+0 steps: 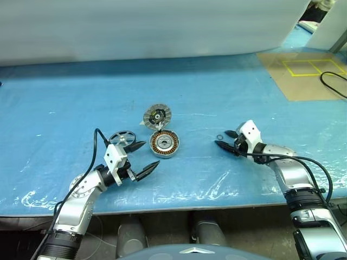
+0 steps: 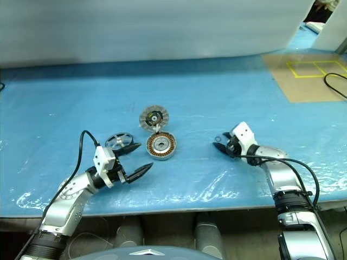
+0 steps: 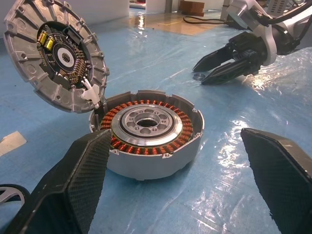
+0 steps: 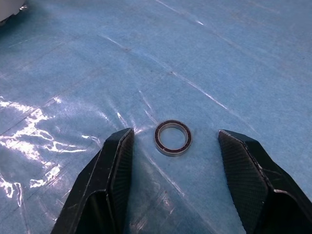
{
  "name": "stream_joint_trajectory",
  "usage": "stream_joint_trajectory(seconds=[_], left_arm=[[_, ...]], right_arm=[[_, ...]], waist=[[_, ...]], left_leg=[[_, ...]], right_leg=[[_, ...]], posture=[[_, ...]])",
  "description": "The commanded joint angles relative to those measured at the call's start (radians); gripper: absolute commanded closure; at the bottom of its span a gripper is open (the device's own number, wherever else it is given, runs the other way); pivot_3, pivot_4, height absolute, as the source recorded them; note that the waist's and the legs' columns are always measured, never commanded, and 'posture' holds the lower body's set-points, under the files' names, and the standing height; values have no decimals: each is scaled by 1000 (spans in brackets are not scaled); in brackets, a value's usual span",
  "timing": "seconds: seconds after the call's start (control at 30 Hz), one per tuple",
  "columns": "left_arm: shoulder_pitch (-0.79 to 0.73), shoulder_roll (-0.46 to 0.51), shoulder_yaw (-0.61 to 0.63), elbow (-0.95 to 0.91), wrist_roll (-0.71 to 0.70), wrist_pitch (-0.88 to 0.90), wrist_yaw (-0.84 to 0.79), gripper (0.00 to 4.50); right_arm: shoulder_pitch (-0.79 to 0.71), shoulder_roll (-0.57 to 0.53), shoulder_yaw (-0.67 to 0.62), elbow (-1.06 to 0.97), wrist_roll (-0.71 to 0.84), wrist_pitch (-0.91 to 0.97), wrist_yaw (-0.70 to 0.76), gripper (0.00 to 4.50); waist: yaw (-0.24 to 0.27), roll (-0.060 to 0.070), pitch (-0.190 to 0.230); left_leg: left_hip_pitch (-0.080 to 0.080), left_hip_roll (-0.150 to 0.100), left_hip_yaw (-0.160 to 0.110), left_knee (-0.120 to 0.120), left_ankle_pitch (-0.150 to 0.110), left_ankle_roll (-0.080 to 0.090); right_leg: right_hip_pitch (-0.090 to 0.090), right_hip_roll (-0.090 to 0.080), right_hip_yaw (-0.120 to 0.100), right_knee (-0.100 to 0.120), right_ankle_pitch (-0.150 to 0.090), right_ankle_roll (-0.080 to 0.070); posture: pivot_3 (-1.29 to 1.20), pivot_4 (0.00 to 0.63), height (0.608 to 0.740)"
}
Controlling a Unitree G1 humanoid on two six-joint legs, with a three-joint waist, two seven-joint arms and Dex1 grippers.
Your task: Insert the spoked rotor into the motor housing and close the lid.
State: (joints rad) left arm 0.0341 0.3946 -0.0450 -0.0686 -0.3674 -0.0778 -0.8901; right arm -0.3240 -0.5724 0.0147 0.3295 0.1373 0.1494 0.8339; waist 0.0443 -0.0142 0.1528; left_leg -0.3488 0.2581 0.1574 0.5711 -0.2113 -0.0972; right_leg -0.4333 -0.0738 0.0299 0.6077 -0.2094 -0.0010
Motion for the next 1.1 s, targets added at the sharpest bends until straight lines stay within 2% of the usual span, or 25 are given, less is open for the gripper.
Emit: stream_joint_trajectory(seconds=[0.03, 0.17, 0.27, 0.4, 0.47, 0.67, 0.93, 1.1], left_arm=[[-8, 7, 13, -12, 1, -14, 1, 0], [-7, 6, 12, -13, 3, -14, 3, 0], [-5, 6, 13, -13, 3, -15, 4, 0], [-5, 5, 14, -12, 3, -17, 4, 0], [-6, 5, 14, -11, 4, -18, 5, 0], [-7, 4, 13, -10, 5, -20, 4, 0], [5, 11, 27, -22, 5, -22, 14, 0], [31, 15, 38, -43, 4, -22, 28, 0]], right_arm=[[25, -6, 29, 16, -31, 17, 4, 1605], [31, -6, 35, 12, -35, 18, 4, 1605], [34, -10, 39, 15, -39, 17, 5, 2187], [34, -17, 42, 15, -41, 17, 6, 3558], [32, -18, 42, 16, -39, 18, 6, 3908], [18, -4, 48, -14, -25, 25, 15, 3908], [-66, 106, 86, -257, 95, 163, 70, 3908], [-140, 156, 144, -338, 133, 233, 116, 3908]], waist=[[0, 0, 0], [0, 0, 0], [0, 0, 0], [0, 0, 0], [0, 0, 0], [0, 0, 0], [-7, 2, 1], [-1, 2, 1]], left_leg=[[0, 0, 0, 0, 0, 0], [0, 0, 0, 0, 0, 0], [0, 0, 0, 0, 0, 0], [1, 0, 0, 0, 0, 0], [1, 0, 0, 0, 0, 0], [1, 0, 0, 0, 0, 0], [-1, 0, 0, -1, 1, -1], [-2, 0, 0, -2, 2, -3]], right_leg=[[0, 0, 0, 0, 0, 0], [0, 0, 0, 0, 0, 0], [0, 0, 0, 0, 0, 0], [1, 0, 0, 0, 0, 0], [1, 0, 0, 0, 0, 0], [1, 0, 0, 0, 0, 0], [-6, 1, 1, 1, 0, 0], [-6, 1, 0, 0, 0, 0]], posture=[[0, 150, 740], [0, 150, 740], [0, 150, 740], [0, 150, 740], [0, 150, 740], [0, 150, 740], [0, 150, 740], [0, 150, 740]])
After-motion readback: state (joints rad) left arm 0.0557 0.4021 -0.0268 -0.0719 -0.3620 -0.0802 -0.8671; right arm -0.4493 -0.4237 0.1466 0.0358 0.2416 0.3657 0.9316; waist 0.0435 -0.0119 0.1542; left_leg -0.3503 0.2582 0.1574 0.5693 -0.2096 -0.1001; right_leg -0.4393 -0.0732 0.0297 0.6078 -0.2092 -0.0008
